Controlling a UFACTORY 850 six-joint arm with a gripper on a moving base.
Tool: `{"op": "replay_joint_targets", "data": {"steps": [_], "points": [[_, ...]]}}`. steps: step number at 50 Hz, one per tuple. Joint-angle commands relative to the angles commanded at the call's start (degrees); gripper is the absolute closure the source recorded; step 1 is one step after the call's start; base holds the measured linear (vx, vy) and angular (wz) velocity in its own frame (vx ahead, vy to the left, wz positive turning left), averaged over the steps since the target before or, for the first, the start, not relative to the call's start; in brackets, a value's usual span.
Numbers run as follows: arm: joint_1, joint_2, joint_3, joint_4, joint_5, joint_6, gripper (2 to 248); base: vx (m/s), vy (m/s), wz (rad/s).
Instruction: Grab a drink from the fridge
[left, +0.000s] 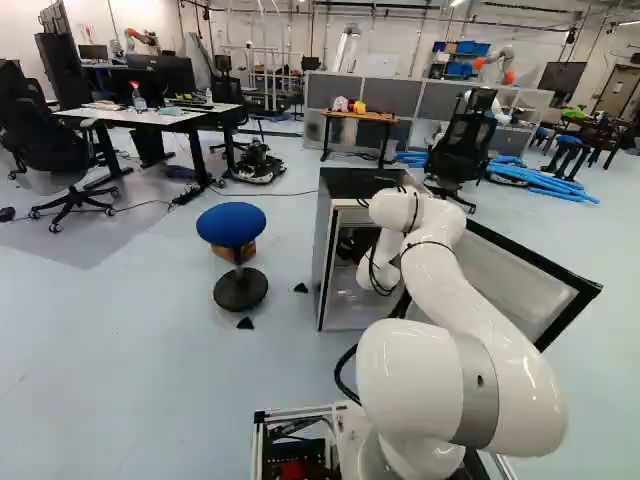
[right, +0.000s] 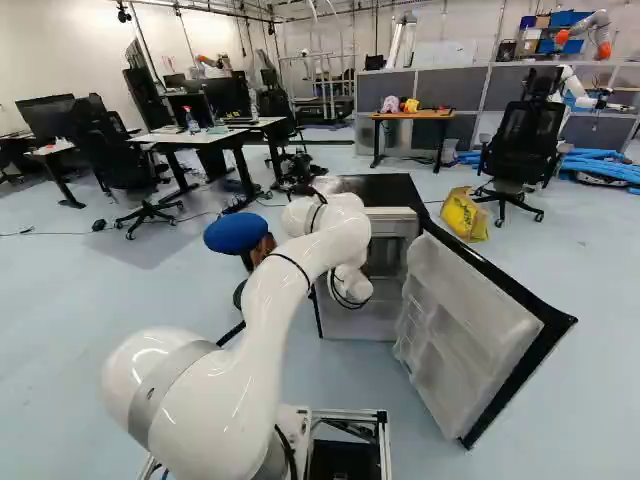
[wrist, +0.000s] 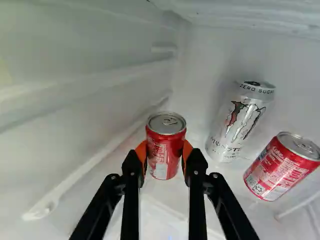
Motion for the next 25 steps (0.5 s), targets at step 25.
{"op": "replay_joint_targets", "data": {"steps": [25], "points": [[-1.72, 5.26, 10.4, 0.0, 0.0, 0.0, 158, 0.0, 0.0, 0.0]]}}
